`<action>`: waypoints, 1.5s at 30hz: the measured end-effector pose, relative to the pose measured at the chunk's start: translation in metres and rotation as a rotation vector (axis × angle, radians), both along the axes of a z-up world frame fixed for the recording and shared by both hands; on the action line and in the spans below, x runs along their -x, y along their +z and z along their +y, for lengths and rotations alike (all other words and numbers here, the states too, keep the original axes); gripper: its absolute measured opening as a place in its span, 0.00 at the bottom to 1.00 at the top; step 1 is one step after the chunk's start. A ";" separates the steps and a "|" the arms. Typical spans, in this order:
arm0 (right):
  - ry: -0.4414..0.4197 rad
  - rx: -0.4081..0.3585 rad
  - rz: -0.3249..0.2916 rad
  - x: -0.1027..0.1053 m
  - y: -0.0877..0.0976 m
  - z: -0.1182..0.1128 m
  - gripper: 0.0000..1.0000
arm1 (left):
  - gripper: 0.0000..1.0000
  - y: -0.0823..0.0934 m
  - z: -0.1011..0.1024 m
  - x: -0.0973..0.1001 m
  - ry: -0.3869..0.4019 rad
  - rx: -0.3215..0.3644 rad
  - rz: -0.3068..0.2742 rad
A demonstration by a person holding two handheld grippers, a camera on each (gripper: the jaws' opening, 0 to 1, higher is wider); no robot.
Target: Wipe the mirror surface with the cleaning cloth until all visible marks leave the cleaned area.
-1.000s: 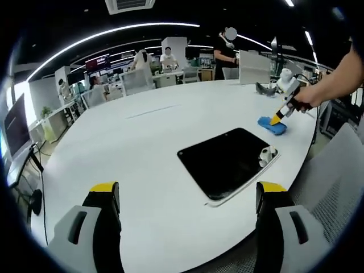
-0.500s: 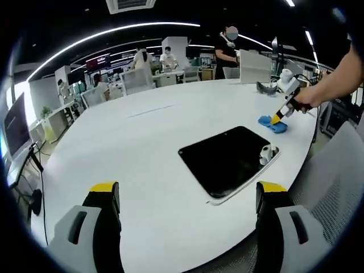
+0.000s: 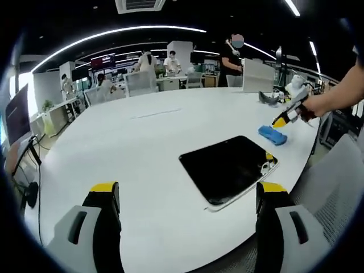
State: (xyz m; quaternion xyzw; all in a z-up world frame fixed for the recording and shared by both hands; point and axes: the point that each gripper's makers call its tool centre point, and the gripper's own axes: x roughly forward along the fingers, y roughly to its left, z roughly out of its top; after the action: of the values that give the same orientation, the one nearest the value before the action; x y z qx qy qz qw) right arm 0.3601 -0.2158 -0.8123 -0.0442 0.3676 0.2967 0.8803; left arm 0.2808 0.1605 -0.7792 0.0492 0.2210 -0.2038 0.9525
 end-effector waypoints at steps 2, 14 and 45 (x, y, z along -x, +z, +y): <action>-0.001 -0.016 -0.035 0.012 0.012 -0.012 0.63 | 0.99 0.001 -0.002 0.001 -0.008 0.001 -0.002; -0.054 0.013 -0.114 0.095 0.015 -0.078 0.98 | 0.99 0.002 -0.012 0.011 -0.044 0.048 0.031; -0.118 -0.009 -0.107 0.102 0.005 -0.084 0.98 | 0.99 0.002 0.000 0.011 0.002 0.016 -0.010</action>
State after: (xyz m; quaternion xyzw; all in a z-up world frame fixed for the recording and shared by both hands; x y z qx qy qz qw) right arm 0.2581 -0.2994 -0.8075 -0.0343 0.3210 0.2429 0.9148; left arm 0.2701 0.1606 -0.7768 0.0423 0.2145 -0.2043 0.9542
